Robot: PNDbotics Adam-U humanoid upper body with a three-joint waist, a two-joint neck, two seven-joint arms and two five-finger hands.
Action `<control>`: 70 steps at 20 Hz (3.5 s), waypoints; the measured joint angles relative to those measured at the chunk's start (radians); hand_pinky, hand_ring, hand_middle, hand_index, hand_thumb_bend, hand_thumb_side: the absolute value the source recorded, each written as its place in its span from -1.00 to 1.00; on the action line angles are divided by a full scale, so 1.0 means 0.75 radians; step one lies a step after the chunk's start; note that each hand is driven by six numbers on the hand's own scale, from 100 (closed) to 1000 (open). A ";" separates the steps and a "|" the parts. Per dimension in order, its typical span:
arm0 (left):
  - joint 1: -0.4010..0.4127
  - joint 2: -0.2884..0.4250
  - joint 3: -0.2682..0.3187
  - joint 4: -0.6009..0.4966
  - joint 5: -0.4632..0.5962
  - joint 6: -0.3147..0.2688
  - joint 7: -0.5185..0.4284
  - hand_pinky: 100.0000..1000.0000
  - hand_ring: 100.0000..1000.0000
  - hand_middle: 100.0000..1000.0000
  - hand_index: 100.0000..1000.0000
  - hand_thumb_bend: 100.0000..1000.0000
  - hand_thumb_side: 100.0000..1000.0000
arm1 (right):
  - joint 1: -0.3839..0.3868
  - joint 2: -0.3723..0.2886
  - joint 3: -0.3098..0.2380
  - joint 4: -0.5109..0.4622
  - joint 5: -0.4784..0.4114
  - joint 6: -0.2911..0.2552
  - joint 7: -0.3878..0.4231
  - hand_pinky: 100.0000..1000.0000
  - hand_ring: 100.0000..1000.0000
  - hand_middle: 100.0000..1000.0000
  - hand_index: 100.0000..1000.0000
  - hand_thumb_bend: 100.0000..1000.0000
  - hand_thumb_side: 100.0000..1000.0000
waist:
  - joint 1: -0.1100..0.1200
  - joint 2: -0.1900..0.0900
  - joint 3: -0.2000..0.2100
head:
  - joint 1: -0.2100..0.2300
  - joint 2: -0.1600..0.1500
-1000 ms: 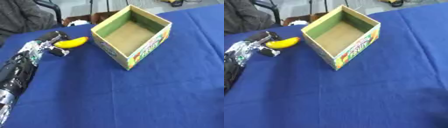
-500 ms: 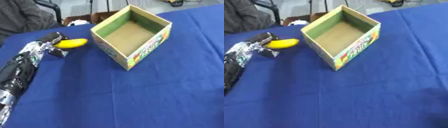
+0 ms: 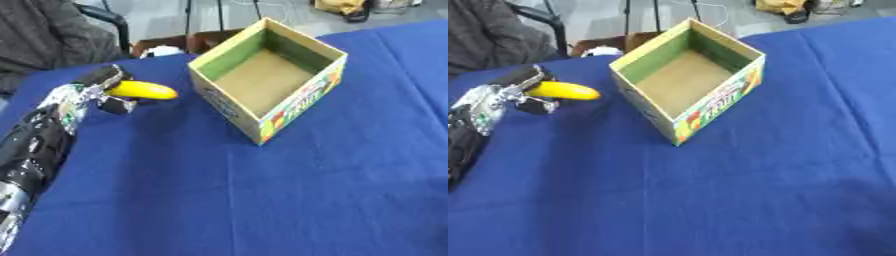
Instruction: Pick up objects on the table and place them in the box.
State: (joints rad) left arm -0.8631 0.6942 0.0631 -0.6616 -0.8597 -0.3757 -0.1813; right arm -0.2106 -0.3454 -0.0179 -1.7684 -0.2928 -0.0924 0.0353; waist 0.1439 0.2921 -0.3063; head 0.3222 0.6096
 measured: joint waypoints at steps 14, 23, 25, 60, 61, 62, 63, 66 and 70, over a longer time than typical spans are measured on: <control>0.000 0.018 -0.014 -0.078 0.178 -0.026 -0.066 0.29 0.00 -0.22 -0.02 -1.00 -0.82 | 0.019 0.000 -0.001 0.000 -0.010 -0.003 -0.003 0.06 0.35 0.29 0.39 -1.00 0.73 | -0.035 -0.049 0.028 | -0.006 0.001; -0.073 0.023 -0.038 -0.125 0.218 -0.027 -0.110 0.30 0.00 -0.22 -0.01 -1.00 -0.82 | 0.024 0.000 0.000 0.008 -0.014 -0.002 -0.001 0.06 0.35 0.29 0.39 -1.00 0.73 | -0.035 -0.086 -0.003 | 0.001 0.003; -0.097 0.017 -0.043 -0.132 0.218 -0.029 -0.115 0.30 0.00 -0.22 -0.01 -1.00 -0.82 | 0.024 0.000 0.000 0.008 -0.017 -0.001 0.002 0.06 0.35 0.29 0.39 -1.00 0.73 | -0.035 -0.089 -0.020 | 0.005 0.003; -0.189 -0.152 -0.086 -0.146 0.089 -0.137 -0.104 0.55 0.48 0.38 0.55 0.62 0.66 | -0.025 0.014 0.024 0.008 -0.010 0.011 0.028 0.06 0.34 0.29 0.38 -1.00 0.76 | 0.067 -0.019 -0.248 | 0.061 -0.052; -0.185 -0.152 -0.086 -0.146 0.087 -0.138 -0.101 0.60 0.54 0.44 0.58 0.66 0.71 | -0.025 0.014 0.024 0.008 -0.010 0.011 0.028 0.06 0.34 0.29 0.38 -1.00 0.76 | 0.066 -0.019 -0.241 | 0.061 -0.052; -0.181 -0.152 -0.086 -0.146 0.083 -0.136 -0.094 0.63 0.58 0.48 0.60 0.70 0.74 | -0.024 0.014 0.024 0.008 -0.009 0.011 0.028 0.06 0.34 0.29 0.38 -1.00 0.76 | 0.062 -0.019 -0.234 | 0.060 -0.052; -0.174 -0.151 -0.085 -0.146 0.077 -0.131 -0.085 0.64 0.59 0.49 0.60 0.70 0.74 | -0.024 0.014 0.024 0.009 -0.009 0.011 0.028 0.06 0.34 0.29 0.38 -1.00 0.76 | 0.058 -0.019 -0.227 | 0.060 -0.052; -0.155 -0.143 -0.076 -0.146 0.055 -0.096 -0.043 0.70 0.68 0.57 0.64 0.69 0.81 | -0.020 0.015 0.024 0.011 -0.009 0.011 0.028 0.05 0.34 0.28 0.38 -1.00 0.76 | 0.045 -0.023 -0.200 | 0.059 -0.052; -0.126 -0.109 -0.060 -0.134 0.028 -0.024 0.030 0.72 0.70 0.61 0.64 0.62 0.84 | -0.011 0.020 0.024 0.016 -0.009 0.012 0.028 0.05 0.34 0.28 0.38 -1.00 0.76 | 0.029 -0.039 -0.166 | 0.053 -0.048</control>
State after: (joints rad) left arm -0.9576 0.6126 0.0182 -0.7620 -0.8387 -0.3941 -0.1589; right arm -0.2189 -0.3303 -0.0002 -1.7563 -0.2999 -0.0837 0.0563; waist 0.1658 0.2631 -0.4306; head 0.3617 0.5738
